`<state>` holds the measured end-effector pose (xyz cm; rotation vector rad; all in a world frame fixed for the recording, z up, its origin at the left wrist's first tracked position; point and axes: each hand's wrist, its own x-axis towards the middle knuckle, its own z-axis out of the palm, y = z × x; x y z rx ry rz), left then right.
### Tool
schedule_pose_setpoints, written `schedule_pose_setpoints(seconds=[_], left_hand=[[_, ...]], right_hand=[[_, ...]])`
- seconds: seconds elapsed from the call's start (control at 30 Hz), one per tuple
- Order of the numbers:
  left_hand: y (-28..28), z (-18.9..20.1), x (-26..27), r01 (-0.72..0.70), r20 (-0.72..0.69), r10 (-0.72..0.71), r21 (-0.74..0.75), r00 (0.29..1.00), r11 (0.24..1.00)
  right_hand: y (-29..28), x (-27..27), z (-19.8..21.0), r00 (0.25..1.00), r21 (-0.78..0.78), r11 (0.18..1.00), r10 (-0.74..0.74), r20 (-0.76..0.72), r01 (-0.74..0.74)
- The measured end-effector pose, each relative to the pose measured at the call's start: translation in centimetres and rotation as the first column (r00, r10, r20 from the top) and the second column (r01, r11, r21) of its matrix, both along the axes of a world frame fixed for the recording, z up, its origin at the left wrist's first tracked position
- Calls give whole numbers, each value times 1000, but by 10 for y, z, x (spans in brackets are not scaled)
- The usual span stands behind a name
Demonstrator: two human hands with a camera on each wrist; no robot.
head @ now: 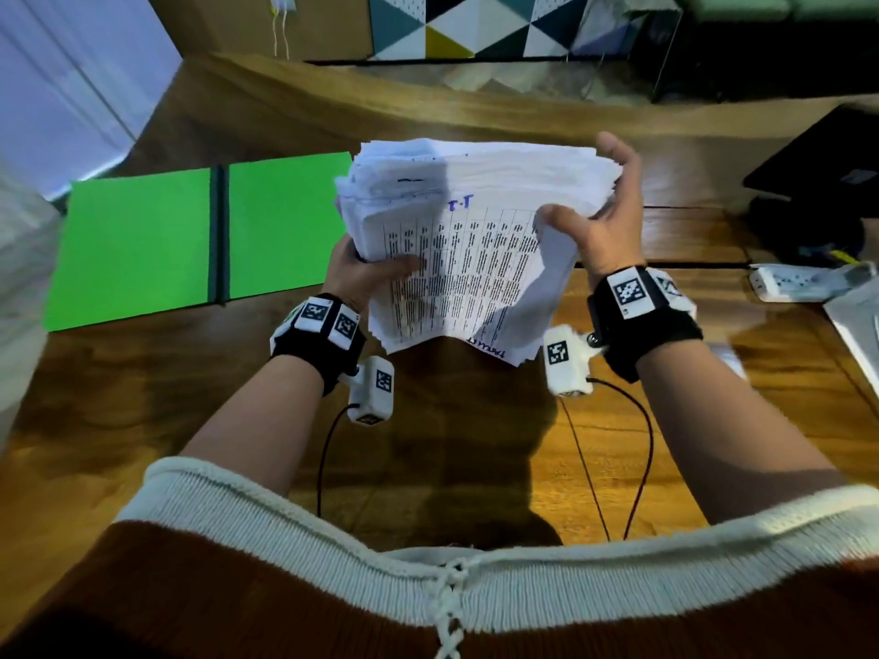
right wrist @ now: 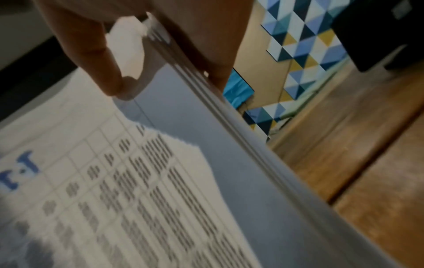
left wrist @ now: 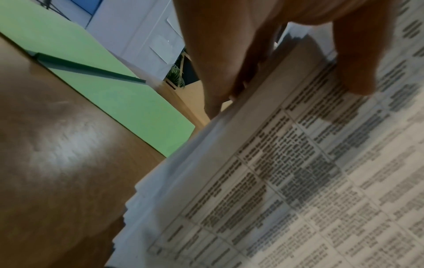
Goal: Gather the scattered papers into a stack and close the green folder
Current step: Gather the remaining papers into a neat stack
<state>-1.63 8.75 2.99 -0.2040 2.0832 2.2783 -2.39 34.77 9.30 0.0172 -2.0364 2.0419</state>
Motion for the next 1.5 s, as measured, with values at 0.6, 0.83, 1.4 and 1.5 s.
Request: schedule_pose_setpoints(seconds=[0.6,0.83,1.4,1.5], left_hand=[[21,2,8,-175,-26,174,-26,984,984],[12,27,7,-183,-176,192,71,965,981],[24,-5,4,-171,-44,168,-57,985,984],[18,-12,10,-103,-35,101,-60,994,993]], right_hand=[[-34,27,-35,948,-186,966,-120,294,180],[-22,26,-8,987,-243,966,-58,149,93],[-35,27,0,992,-201,979,-22,121,47],[-23,11,44,997,287,958,45,-61,-26]])
